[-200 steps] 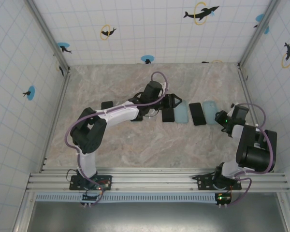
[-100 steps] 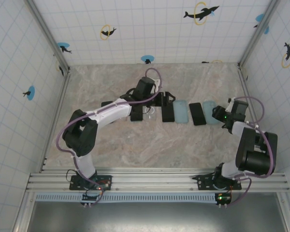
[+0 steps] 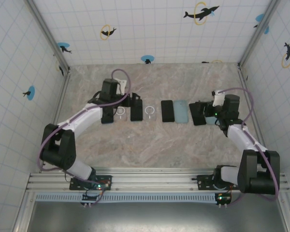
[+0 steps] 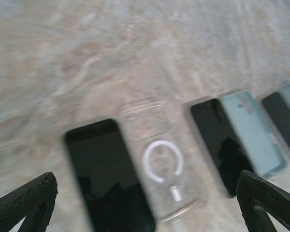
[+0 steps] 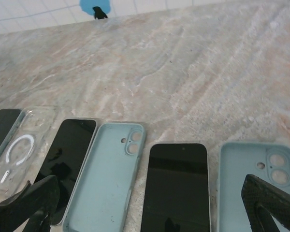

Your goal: Take the phone out of the phone case

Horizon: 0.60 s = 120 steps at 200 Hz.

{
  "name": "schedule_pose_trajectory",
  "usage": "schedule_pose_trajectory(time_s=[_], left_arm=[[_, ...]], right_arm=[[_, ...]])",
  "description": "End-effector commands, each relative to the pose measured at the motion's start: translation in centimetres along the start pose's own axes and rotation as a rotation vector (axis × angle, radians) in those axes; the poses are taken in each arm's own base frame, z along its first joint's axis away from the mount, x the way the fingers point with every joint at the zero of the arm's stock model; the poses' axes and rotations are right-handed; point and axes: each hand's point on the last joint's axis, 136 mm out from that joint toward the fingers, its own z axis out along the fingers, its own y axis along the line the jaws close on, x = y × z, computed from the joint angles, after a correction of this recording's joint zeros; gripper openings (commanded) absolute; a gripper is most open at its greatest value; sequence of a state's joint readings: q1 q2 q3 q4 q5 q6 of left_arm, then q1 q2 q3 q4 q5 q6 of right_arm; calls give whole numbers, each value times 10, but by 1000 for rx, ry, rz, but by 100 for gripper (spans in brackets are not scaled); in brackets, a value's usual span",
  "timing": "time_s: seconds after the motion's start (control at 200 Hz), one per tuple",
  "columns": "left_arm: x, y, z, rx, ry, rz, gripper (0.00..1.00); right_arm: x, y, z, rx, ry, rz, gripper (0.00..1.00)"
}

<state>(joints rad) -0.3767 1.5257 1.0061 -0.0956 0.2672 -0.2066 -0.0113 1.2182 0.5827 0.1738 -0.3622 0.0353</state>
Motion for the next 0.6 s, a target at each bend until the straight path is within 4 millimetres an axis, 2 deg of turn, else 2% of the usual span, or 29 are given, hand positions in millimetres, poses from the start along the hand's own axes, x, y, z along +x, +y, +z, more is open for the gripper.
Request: schedule_pose_trajectory(time_s=[0.0, 0.085, 0.175, 0.29, 0.41, 0.48, 0.596], left_arm=[[12, 43, -22, -114, -43, 70, 98], [24, 76, -36, -189, -103, 47, 98], [44, 108, -46, -249, -141, 26, 98], [58, 141, -61, -279, -228, -53, 98], [78, 158, -69, -341, -276, -57, 98], [87, 159, -73, -357, -304, -50, 98], [111, 160, -76, -387, -343, -43, 98]], right_arm=[[9, 19, -5, -43, -8, -179, 99], [23, 13, -2, 58, 8, -280, 99], [33, -7, -4, 179, -21, -206, 99], [43, -33, -15, 329, -129, -85, 99], [66, -51, -29, 433, -164, -82, 99], [82, -58, -40, 452, -198, -88, 99], [92, -63, -56, 436, -294, 5, 99]])
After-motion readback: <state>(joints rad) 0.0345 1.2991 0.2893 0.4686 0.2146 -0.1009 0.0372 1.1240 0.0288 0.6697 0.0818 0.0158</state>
